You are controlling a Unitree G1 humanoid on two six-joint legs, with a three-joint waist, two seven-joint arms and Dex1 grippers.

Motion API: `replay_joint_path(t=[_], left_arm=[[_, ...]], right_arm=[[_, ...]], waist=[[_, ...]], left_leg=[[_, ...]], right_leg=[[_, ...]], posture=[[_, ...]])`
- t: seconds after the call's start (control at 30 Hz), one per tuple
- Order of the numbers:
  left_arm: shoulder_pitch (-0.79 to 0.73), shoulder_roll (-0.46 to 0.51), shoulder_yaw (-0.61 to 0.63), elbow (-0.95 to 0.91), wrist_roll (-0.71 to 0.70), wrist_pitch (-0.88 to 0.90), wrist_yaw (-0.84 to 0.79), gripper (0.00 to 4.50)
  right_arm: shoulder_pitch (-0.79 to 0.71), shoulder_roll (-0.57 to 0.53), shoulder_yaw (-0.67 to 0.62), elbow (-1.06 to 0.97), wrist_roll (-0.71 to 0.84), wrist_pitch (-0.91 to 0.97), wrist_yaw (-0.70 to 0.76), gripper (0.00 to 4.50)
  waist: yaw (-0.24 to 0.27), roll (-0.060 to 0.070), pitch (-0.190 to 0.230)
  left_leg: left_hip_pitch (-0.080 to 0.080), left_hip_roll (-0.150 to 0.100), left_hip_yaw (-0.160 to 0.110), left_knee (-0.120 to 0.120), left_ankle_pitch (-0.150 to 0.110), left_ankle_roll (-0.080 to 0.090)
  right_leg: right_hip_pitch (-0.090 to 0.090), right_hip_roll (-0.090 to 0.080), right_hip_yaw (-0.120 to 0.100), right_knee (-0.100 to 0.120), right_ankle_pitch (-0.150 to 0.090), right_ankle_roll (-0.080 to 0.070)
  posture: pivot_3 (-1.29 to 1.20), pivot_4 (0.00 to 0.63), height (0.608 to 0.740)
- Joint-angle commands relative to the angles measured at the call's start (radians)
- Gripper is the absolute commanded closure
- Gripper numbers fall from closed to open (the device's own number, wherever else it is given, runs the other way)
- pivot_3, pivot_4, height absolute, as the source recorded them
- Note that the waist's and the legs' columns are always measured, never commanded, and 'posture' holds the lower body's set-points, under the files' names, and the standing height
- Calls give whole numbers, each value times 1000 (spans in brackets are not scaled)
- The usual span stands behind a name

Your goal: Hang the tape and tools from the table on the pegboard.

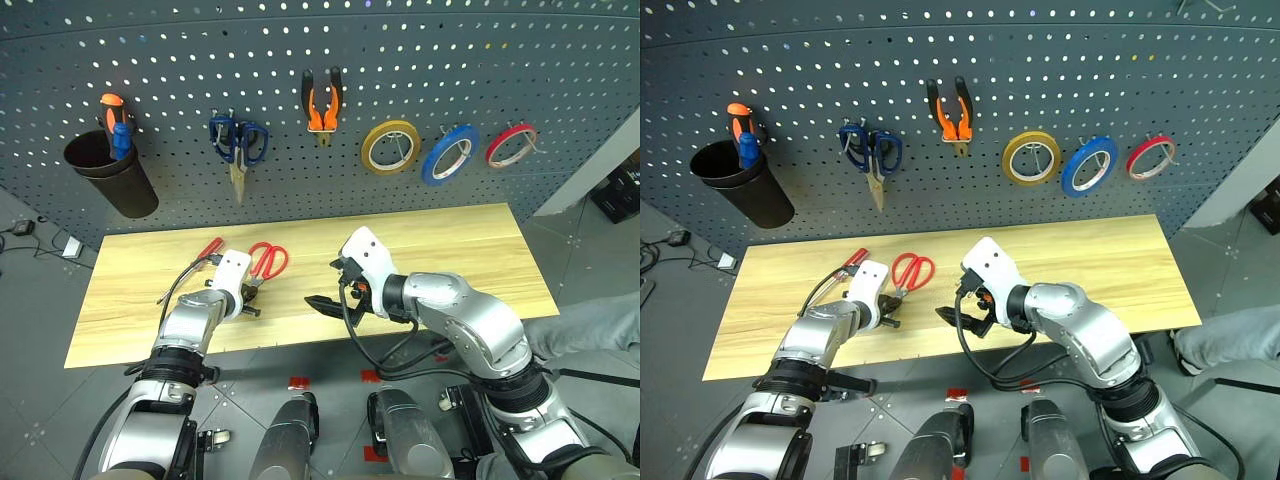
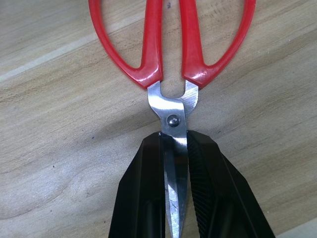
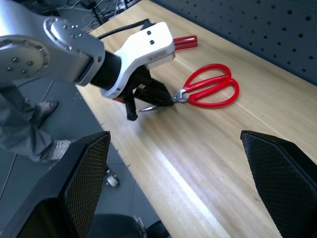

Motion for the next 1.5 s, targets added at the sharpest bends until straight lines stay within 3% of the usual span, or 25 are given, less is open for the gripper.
replay_joint_path(t=[0.03,0.2,0.37,0.5,0.7,0.87,1.1,1.5], left_arm=[[40,18,-8,15,18,-9,-21,4137],[93,45,21,-104,3,-46,-42,4137],[327,77,88,-504,-4,-171,-25,4137],[529,103,131,-766,92,-413,55,4137],[627,22,198,-993,169,-470,201,4137],[519,-4,200,-970,187,-463,240,4137],[325,24,169,-800,198,-485,214,4137],[189,45,127,-605,210,-554,198,4137]], right_arm=[[-15,-19,18,-60,19,-30,35,0],[-29,-49,39,-72,8,-65,57,0],[-25,-77,30,-102,5,-93,63,0],[-2,-104,13,-136,8,-117,63,0],[17,-121,-6,-144,4,-156,58,0],[-29,-75,-35,-74,-19,-167,4,0],[-128,-12,-88,18,-29,-225,-34,0],[-181,33,-99,24,-76,-380,-63,0]], waist=[[-1,0,0],[-10,0,0],[-17,-1,-1],[-14,-2,-2],[4,-2,-5],[9,-3,-6],[6,-4,-6],[-2,-4,-6]], left_leg=[[0,0,0,0,0,0],[0,0,0,0,0,0],[-1,0,0,0,1,-2],[-3,0,0,0,0,-1],[-3,0,0,0,-1,0],[-3,0,-1,2,0,0],[-3,0,0,3,0,1],[-3,0,1,3,0,1]], right_leg=[[0,0,0,0,0,0],[0,0,0,0,0,0],[-1,0,1,-2,0,0],[-2,0,1,-3,0,0],[-1,0,0,-3,1,0],[0,0,-1,-2,2,1],[0,0,-1,-1,3,1],[-1,0,0,-1,3,1]], posture=[[-199,256,740],[-201,246,740],[-209,234,740],[-209,229,740],[-190,221,740],[-194,213,740],[-211,217,740],[-229,222,740]])
